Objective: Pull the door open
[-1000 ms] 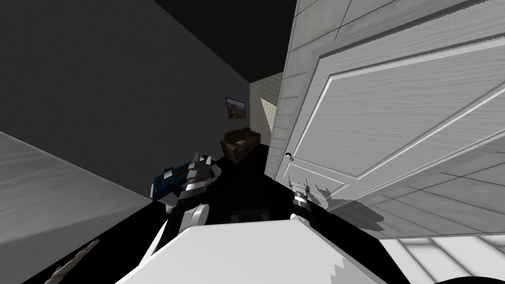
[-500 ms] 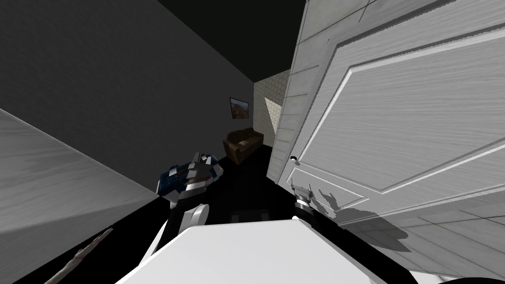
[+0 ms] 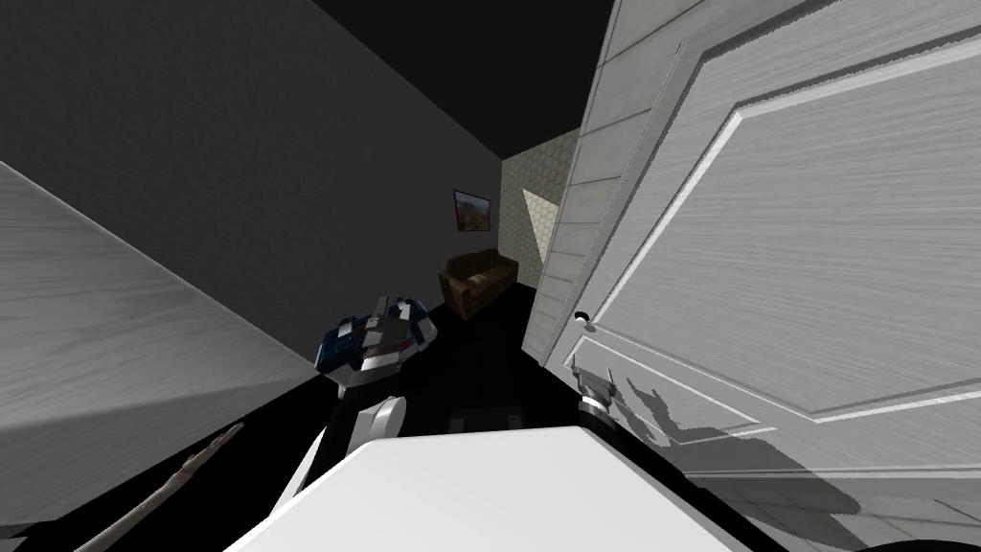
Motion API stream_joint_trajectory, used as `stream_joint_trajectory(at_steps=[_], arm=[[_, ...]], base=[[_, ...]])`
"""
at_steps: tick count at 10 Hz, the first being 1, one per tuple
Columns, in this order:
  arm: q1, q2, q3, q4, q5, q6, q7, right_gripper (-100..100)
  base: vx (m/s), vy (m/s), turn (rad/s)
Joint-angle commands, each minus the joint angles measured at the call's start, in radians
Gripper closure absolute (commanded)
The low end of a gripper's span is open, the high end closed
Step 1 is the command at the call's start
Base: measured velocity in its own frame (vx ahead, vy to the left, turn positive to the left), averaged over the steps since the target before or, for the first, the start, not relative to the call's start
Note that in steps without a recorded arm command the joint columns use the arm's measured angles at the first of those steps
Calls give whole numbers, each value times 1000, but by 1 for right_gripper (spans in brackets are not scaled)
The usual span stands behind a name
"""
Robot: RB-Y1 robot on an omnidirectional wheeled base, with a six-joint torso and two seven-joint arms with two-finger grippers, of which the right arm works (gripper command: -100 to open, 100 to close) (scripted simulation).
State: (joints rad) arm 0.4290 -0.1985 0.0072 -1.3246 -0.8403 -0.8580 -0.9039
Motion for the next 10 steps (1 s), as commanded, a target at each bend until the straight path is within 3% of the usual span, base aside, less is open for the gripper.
stream_joint_trajectory(at_steps=[1, 5, 10], arm=[[-3, -10, -1, 40, -31, -20, -41, -100], [-10, -22, -2, 115, -98, -56, -110, -100], [-20, -39, -5, 232, -202, -112, -218, -100]], base=[[131, -74, 165], [98, -61, 120], [135, -107, 147]])
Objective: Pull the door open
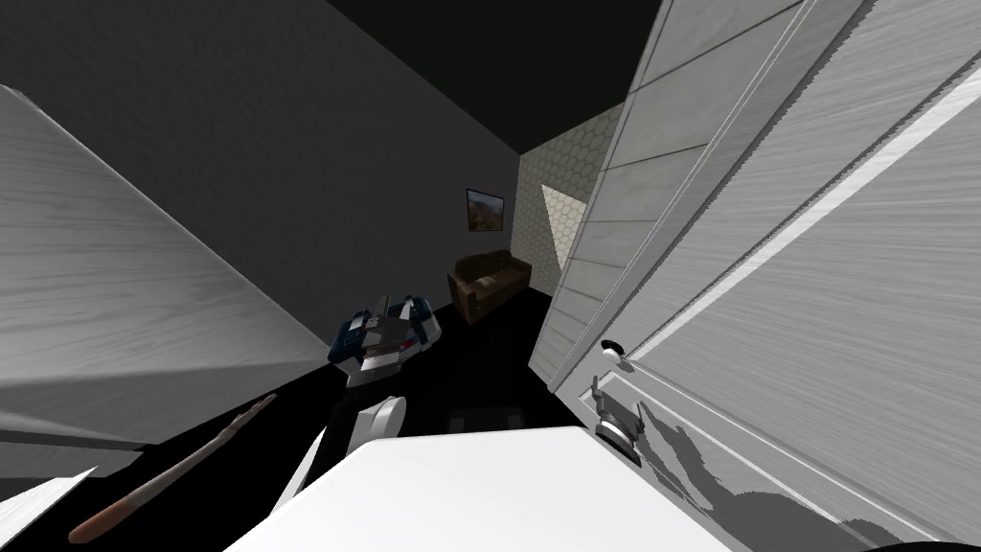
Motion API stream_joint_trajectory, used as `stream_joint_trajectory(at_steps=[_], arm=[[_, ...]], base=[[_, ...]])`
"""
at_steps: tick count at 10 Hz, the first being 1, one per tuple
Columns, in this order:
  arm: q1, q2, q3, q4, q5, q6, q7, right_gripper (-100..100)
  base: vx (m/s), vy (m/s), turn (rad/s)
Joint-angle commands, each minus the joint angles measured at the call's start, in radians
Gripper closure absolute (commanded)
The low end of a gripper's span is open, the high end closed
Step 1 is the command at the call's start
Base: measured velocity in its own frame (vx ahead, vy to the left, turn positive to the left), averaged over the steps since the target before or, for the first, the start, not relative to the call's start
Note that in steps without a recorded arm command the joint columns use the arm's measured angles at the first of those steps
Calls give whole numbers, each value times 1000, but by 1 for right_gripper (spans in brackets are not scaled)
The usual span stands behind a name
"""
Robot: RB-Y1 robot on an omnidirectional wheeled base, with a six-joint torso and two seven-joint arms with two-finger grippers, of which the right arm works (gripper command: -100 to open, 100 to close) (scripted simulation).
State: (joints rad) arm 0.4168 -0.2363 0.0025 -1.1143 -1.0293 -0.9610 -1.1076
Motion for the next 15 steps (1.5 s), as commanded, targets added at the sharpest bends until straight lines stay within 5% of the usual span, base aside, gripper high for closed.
stream_joint_trajectory(at_steps=[1, 3, 15], arm=[[-9, -2, 0, 30, -20, -12, -22, -100], [-12, -3, -1, 38, -26, -14, -26, -100], [-34, -149, 52, 235, 33, -47, -292, -100]], base=[[102, -76, 90], [58, -44, 47], [115, -25, -70]])
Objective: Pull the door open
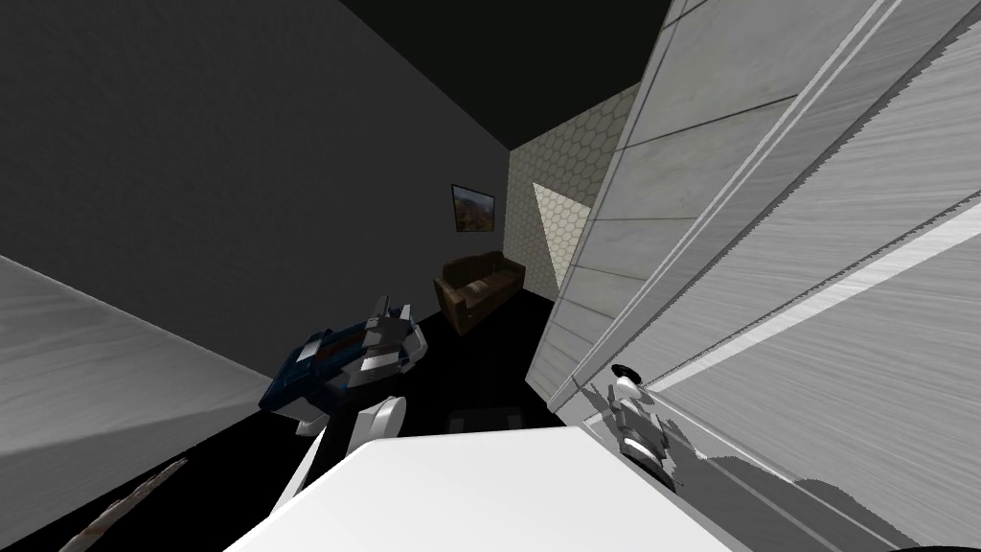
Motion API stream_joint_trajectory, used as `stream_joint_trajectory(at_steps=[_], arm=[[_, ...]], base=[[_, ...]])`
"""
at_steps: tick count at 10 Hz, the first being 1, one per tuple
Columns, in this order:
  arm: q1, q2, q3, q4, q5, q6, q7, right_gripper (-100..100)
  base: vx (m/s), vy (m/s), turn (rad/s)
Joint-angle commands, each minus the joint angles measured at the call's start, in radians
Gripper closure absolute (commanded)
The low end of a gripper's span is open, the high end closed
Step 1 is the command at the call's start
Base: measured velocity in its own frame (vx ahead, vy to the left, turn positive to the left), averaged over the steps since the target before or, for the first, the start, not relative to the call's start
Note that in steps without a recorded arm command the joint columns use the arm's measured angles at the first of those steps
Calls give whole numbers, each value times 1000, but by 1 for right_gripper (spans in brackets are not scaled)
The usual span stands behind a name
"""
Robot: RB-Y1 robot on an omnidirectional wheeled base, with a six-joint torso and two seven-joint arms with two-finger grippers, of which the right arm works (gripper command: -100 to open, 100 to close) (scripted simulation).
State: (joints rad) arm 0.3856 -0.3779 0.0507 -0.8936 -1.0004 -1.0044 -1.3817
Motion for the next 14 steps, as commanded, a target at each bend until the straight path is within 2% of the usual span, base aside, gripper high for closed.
stream_joint_trajectory(at_steps=[1, 6, 7, 8, 14], arm=[[-5, -18, 7, 29, 8, -6, -38, -100], [-13, -72, 27, 100, 30, -17, -129, -100], [-13, -66, 24, 93, 27, -15, -118, -100], [-13, -66, 24, 93, 27, -15, -118, 100], [-15, -65, 26, 93, 29, -13, -116, 100]], base=[[95, -26, -54], [118, -28, -62], [76, -11, -3], [-13, 0, 0], [-34, -1, 10]])
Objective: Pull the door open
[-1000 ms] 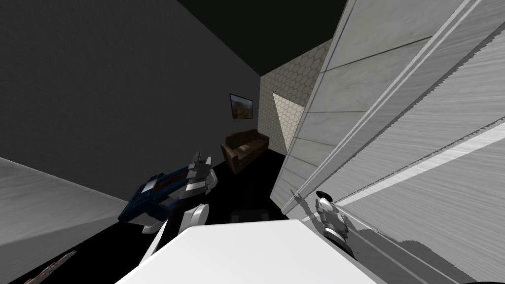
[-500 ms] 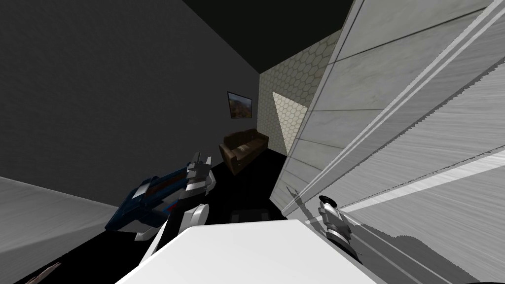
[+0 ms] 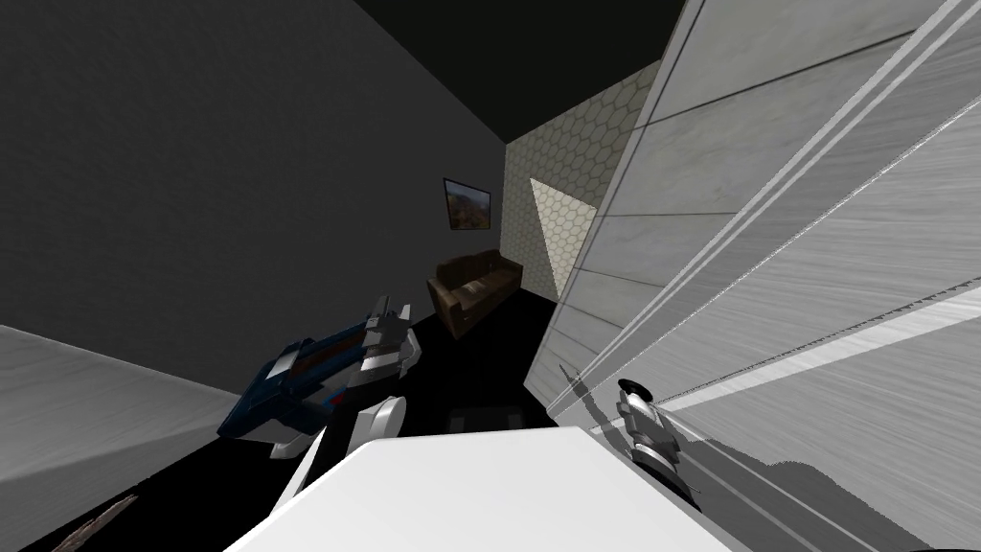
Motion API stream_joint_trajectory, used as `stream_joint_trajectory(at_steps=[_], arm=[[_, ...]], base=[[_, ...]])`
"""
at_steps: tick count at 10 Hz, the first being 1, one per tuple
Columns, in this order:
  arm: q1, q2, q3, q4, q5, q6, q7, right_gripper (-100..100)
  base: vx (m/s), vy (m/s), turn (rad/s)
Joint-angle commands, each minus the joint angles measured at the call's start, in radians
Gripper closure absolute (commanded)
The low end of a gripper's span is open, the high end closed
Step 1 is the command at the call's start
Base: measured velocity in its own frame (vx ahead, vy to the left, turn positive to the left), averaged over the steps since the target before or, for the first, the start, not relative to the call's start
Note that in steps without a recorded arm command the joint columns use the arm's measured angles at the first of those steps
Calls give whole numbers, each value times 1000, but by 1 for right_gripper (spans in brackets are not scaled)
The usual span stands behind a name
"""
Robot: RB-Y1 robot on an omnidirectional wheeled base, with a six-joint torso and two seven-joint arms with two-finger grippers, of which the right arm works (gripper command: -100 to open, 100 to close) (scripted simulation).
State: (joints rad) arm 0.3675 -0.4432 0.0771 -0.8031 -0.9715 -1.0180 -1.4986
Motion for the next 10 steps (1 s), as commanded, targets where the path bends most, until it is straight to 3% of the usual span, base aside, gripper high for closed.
stream_joint_trajectory(at_steps=[1, 10], arm=[[3, 0, 0, 2, 0, 0, 1, 100], [2, 0, 0, 2, 0, 1, 1, 100]], base=[[-188, 27, 53], [-185, 24, 24]])
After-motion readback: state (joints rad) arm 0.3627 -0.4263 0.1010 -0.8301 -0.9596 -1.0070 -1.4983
